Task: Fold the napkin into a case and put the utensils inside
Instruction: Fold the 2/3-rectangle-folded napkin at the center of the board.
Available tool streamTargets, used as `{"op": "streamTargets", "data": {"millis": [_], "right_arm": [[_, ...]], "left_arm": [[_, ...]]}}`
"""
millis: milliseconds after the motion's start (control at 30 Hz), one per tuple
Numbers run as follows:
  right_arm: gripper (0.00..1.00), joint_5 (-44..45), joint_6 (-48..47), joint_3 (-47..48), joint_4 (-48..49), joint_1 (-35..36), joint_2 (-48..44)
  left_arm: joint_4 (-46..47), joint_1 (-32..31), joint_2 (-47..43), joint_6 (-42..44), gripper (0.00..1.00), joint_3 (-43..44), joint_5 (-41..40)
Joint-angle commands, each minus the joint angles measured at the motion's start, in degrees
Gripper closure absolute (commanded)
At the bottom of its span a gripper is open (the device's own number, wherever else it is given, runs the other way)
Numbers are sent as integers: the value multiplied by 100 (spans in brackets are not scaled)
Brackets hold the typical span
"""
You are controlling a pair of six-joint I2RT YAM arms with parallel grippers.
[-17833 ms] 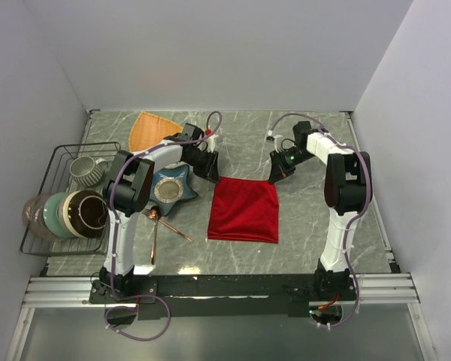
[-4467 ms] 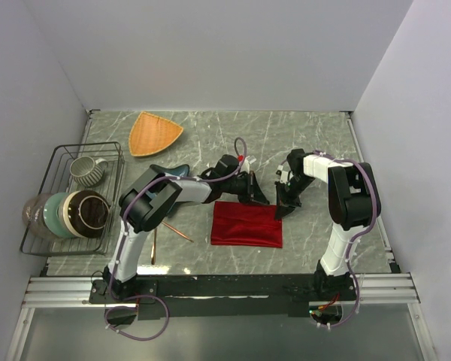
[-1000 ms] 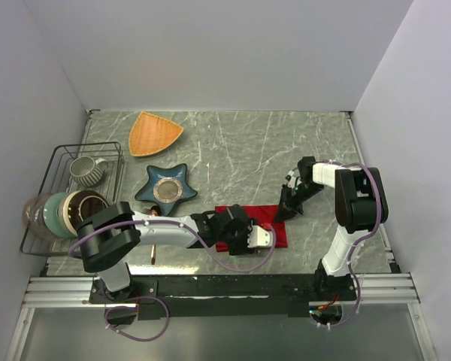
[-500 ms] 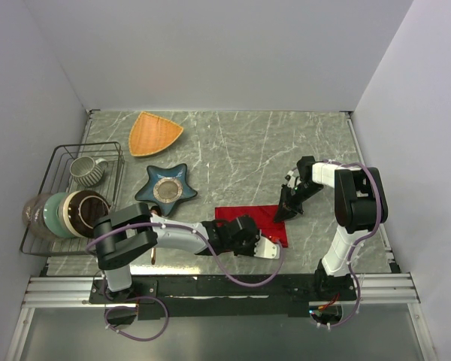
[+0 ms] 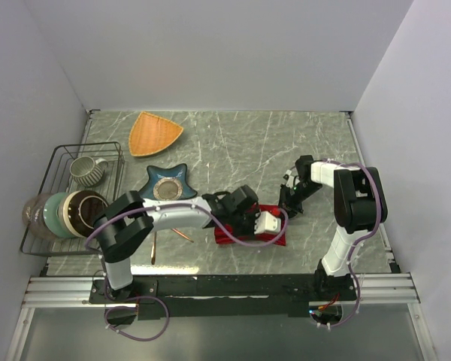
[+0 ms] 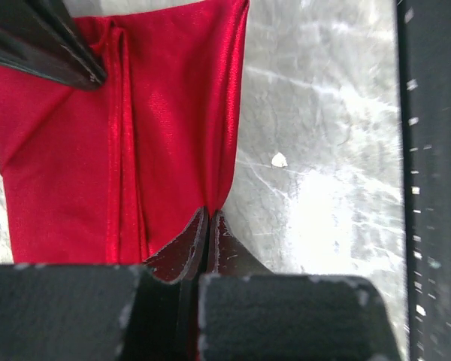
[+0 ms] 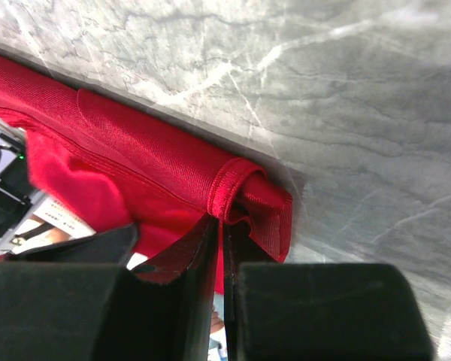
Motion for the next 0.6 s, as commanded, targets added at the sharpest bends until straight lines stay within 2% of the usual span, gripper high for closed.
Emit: {"op": "streamTargets", "data": {"millis": [0,300,567], "right_arm": [[86,1115,-349,73,250,19,35],[86,1132,-402,170,206,107,114],[86,1202,-516,363,109,142,237]], "left_arm": [[-908,295,169,-271,99,719,1250],[-2181,1103,1021,-298,99,2151,2541],[-2824,1658,1874,-491,99,3119,3448]]}}
